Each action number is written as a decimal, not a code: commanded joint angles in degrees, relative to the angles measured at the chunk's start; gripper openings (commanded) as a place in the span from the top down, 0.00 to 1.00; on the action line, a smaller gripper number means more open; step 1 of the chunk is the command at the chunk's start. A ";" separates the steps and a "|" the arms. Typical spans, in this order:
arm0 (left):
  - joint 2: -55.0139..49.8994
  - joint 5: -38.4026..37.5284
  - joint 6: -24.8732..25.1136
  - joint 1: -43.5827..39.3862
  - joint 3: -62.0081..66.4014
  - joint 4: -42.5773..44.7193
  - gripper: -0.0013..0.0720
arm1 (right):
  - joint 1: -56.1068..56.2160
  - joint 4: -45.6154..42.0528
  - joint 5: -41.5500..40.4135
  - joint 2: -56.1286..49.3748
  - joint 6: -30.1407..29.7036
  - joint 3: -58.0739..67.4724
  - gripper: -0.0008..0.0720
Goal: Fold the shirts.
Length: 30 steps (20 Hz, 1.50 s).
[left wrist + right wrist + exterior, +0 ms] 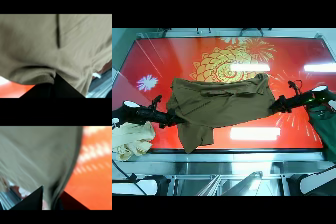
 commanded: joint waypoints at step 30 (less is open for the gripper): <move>20.76 -23.67 4.17 7.58 49.18 -28.46 0.95 | -2.19 16.13 -15.82 53.66 0.22 1.68 0.96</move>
